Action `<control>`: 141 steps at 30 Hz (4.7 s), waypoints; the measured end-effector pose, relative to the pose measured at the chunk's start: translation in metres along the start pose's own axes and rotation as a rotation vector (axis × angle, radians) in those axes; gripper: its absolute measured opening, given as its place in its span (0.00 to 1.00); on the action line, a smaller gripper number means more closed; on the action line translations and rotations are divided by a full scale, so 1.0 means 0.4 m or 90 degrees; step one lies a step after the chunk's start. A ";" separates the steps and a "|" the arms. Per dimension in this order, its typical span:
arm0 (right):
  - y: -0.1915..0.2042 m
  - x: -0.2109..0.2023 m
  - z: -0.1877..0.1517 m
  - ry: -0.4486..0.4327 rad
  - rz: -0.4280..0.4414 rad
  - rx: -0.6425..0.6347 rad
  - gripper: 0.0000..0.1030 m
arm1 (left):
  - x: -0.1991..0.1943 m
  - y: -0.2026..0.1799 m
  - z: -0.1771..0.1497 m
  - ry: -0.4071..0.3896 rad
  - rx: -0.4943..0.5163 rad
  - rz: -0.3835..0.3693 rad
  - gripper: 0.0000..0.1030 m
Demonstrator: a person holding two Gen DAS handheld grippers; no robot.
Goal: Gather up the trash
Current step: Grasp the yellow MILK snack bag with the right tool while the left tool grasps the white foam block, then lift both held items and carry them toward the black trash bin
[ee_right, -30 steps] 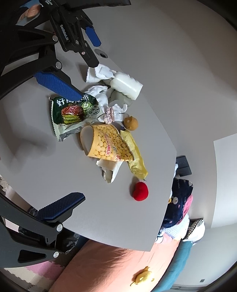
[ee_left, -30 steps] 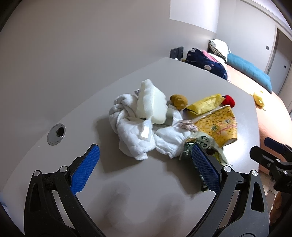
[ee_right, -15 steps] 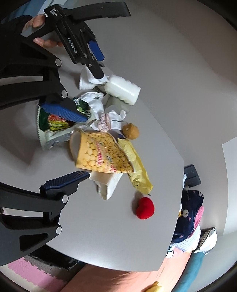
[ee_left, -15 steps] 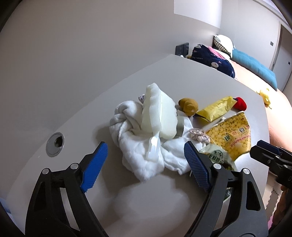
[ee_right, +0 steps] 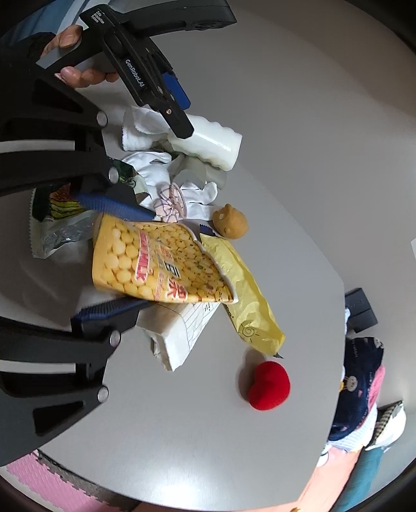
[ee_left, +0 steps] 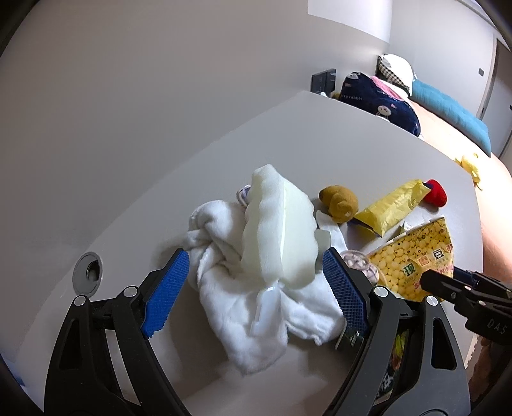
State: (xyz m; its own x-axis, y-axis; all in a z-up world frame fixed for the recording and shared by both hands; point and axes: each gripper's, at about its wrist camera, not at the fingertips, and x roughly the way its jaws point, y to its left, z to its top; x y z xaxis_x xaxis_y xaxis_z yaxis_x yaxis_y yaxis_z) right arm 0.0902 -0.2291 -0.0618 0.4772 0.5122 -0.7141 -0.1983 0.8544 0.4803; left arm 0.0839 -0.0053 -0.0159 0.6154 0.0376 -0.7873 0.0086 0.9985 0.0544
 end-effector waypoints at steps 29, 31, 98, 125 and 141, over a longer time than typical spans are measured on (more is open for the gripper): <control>-0.028 -0.206 0.004 -0.119 -0.007 -0.003 0.38 | -0.080 -0.027 0.046 -0.041 -0.006 0.006 0.25; -0.039 -0.231 0.003 -0.126 -0.013 0.000 0.38 | -0.089 -0.043 0.050 -0.047 -0.002 -0.002 0.25; -0.156 -0.378 -0.045 -0.179 -0.050 0.043 0.38 | 0.048 -0.206 -0.045 0.060 0.046 -0.064 0.41; -0.241 -0.487 -0.029 -0.213 -0.080 0.063 0.38 | -0.085 -0.395 0.062 -0.013 0.101 -0.119 0.29; -0.385 -0.588 -0.043 -0.252 -0.143 0.126 0.38 | -0.109 -0.636 0.090 -0.015 0.184 -0.204 0.29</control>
State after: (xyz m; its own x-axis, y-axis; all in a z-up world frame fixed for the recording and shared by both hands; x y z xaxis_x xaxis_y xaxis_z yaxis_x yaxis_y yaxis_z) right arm -0.0062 -0.4797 0.0234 0.7855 0.2122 -0.5814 0.0948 0.8870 0.4519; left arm 0.0834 -0.2625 0.0268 0.5630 -0.2772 -0.7786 0.4207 0.9070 -0.0187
